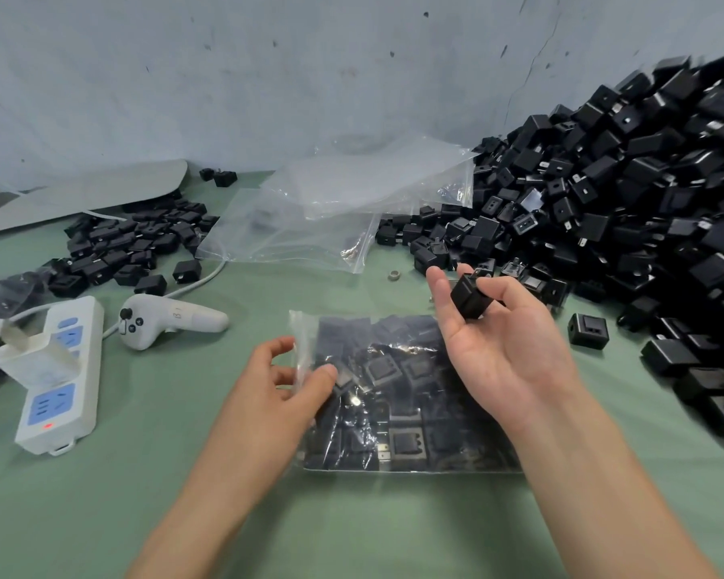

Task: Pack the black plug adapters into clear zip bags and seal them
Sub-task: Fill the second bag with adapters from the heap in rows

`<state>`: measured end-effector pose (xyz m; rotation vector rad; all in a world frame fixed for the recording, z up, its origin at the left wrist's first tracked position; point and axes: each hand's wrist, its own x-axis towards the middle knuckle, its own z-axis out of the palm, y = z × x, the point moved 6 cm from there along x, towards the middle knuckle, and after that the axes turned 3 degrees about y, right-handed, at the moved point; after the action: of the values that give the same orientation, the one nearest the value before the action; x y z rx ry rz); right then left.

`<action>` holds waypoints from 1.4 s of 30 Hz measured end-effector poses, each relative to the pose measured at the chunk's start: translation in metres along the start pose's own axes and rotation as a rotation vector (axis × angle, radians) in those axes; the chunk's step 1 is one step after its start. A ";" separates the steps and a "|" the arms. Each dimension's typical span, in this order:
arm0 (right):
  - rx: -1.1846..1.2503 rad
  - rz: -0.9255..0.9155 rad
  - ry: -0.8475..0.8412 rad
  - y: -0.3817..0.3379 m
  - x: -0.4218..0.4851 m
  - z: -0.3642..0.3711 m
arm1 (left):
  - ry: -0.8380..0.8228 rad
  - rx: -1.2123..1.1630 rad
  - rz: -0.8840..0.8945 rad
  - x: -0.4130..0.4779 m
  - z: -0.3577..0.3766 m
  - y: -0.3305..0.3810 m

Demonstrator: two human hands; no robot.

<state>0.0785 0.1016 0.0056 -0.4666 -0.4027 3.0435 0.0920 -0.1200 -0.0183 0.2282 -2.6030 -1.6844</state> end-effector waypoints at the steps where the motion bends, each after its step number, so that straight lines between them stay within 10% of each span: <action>1: 0.000 -0.001 0.001 0.000 0.000 0.000 | -0.006 0.042 0.009 -0.001 0.001 0.001; 42: -0.168 0.063 0.030 0.013 0.000 -0.010 | -0.106 -0.221 -0.002 0.019 0.011 0.009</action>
<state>0.0811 0.0917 -0.0071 -0.5425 -0.6584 3.0719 0.0716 -0.1093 -0.0158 0.1376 -2.4568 -2.0177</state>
